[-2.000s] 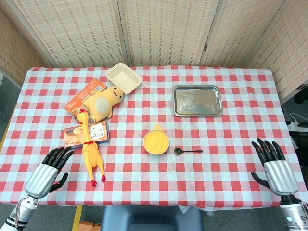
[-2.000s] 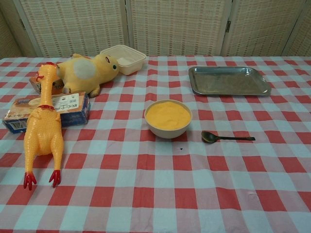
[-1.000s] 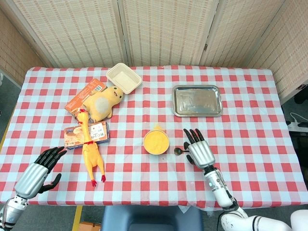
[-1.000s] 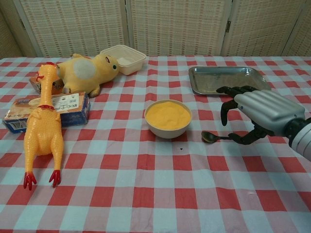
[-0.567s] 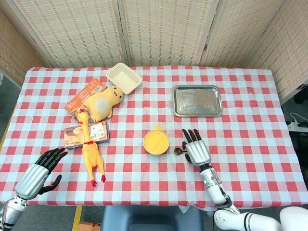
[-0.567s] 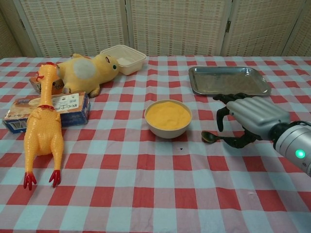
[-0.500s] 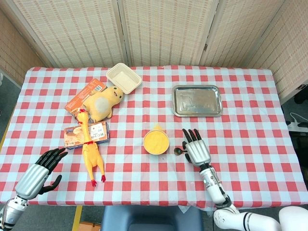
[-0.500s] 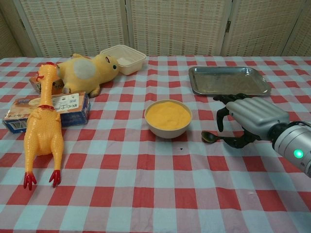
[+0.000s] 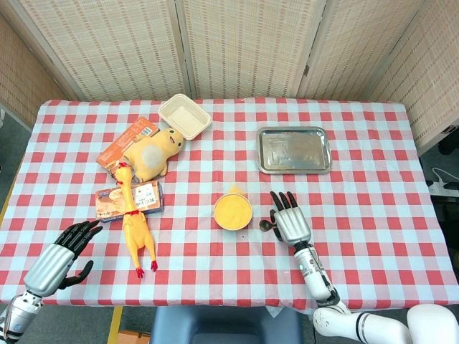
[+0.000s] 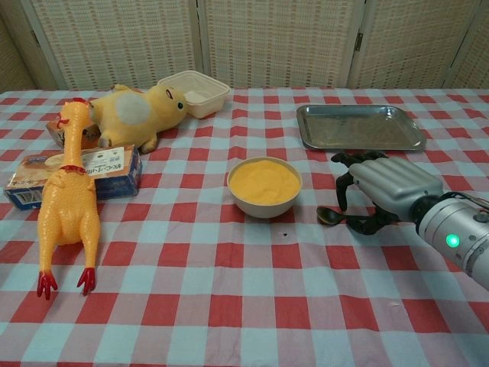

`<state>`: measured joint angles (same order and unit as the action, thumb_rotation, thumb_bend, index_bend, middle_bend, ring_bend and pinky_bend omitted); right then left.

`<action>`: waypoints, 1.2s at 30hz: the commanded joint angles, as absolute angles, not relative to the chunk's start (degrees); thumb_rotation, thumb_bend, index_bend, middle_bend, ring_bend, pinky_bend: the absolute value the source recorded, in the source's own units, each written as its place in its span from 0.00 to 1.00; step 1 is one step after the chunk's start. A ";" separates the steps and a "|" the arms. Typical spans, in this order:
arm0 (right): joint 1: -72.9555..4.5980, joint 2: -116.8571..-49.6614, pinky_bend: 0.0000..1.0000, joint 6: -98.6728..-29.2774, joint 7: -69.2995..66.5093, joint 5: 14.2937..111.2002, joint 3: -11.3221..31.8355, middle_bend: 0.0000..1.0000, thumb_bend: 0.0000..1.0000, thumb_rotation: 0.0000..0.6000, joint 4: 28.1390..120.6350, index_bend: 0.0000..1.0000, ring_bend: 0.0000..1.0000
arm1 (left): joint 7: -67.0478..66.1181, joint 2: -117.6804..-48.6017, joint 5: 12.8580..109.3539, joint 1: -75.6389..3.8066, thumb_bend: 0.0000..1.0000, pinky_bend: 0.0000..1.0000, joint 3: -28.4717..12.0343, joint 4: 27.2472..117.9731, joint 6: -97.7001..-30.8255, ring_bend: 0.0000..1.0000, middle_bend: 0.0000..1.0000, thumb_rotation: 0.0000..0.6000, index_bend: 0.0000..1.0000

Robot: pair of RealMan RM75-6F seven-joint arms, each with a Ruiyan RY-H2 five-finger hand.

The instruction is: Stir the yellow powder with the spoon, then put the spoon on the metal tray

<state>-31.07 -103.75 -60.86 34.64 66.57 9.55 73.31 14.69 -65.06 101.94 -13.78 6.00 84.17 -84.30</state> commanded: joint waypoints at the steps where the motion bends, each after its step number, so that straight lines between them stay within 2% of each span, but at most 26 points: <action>1: -31.20 -104.01 0.00 -60.86 34.83 66.17 9.47 0.00 0.30 1.00 73.08 0.51 0.00 | 15.13 -65.13 102.22 -13.71 0.50 0.10 6.05 83.87 -84.69 0.00 0.00 1.00 0.00; 36: -32.40 -104.85 0.00 -61.39 35.73 63.57 9.09 0.01 0.32 1.00 72.46 0.58 0.00 | 15.23 -65.00 102.59 -13.67 0.50 0.10 6.48 83.70 -85.15 0.00 0.00 1.00 0.00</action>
<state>-32.39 -104.87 -61.34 35.76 63.52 9.10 72.42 15.23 -65.00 102.59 -13.66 6.48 83.70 -85.16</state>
